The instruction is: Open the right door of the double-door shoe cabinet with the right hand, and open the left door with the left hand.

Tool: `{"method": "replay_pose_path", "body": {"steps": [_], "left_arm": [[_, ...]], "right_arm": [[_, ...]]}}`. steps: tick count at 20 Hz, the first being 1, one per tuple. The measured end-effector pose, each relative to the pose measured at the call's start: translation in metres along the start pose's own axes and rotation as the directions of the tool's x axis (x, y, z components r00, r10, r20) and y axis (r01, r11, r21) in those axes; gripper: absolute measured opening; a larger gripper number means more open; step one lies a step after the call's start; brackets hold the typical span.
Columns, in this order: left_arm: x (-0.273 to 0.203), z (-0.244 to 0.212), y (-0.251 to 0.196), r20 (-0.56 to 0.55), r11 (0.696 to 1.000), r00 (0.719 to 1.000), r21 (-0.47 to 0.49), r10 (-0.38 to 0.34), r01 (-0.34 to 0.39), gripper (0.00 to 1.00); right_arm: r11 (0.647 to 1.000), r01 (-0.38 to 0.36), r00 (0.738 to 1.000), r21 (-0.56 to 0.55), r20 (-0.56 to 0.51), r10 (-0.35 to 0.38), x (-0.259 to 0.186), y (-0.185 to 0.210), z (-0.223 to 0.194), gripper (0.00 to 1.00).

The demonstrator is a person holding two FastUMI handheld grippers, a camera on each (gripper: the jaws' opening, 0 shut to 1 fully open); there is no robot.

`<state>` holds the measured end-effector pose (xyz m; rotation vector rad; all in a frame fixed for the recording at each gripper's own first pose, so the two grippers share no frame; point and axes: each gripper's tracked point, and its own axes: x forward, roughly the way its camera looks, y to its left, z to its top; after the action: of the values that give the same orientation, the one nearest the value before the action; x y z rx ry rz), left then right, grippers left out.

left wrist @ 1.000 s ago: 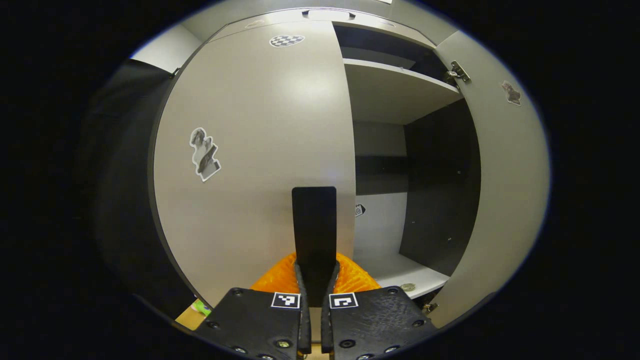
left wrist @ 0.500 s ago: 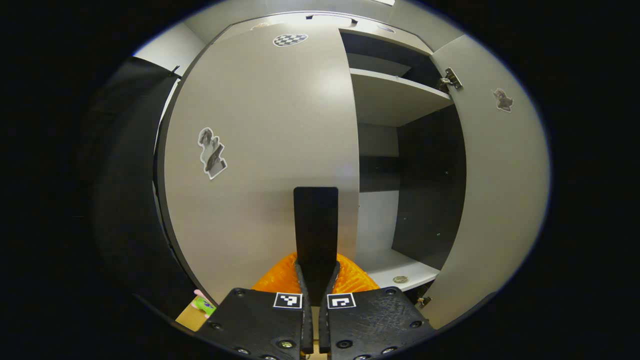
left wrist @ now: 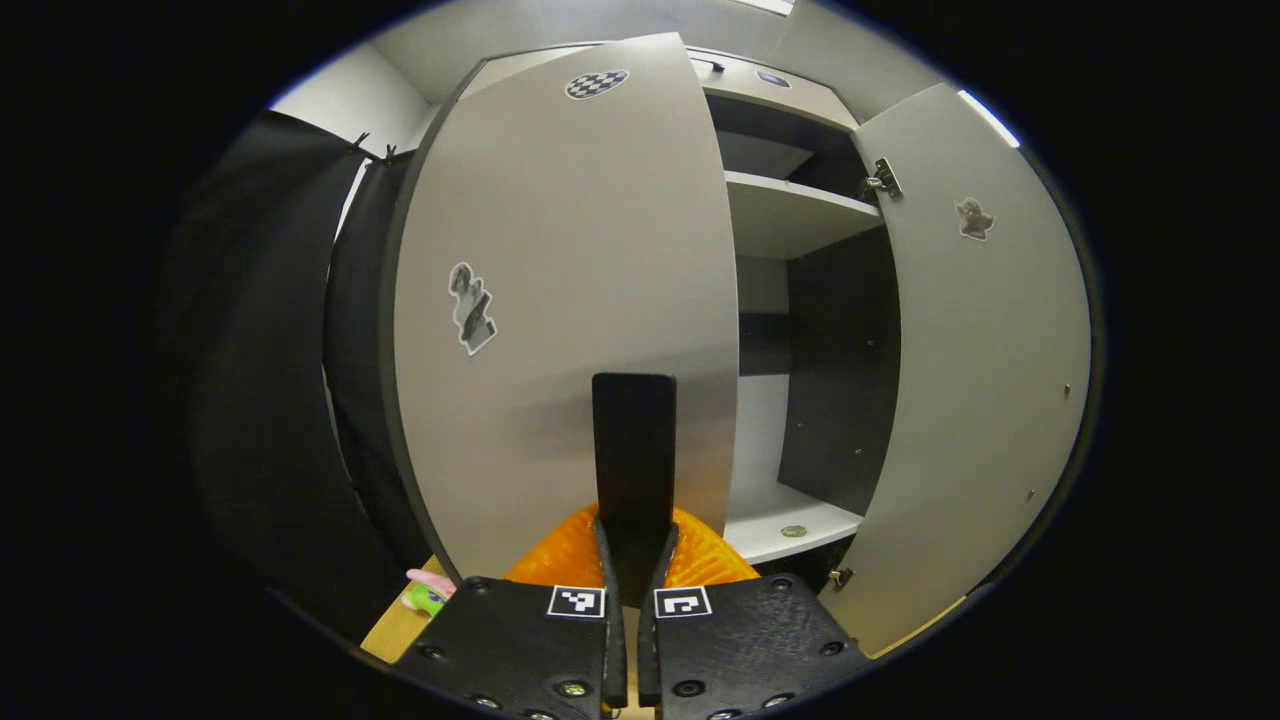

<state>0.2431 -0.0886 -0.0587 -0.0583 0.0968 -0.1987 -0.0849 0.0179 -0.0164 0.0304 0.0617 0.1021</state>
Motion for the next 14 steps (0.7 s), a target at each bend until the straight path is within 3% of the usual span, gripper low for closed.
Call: {"method": "replay_pose_path", "body": {"steps": [14], "left_arm": [[-0.050, -0.004, 0.051, 0.003, 0.996, 0.996, -0.001, 0.094, -0.094, 0.02]], "right_arm": [[0.992, -0.125, 0.992, 0.009, -0.007, 0.125, -0.002, 0.040, -0.006, 0.97]]}}
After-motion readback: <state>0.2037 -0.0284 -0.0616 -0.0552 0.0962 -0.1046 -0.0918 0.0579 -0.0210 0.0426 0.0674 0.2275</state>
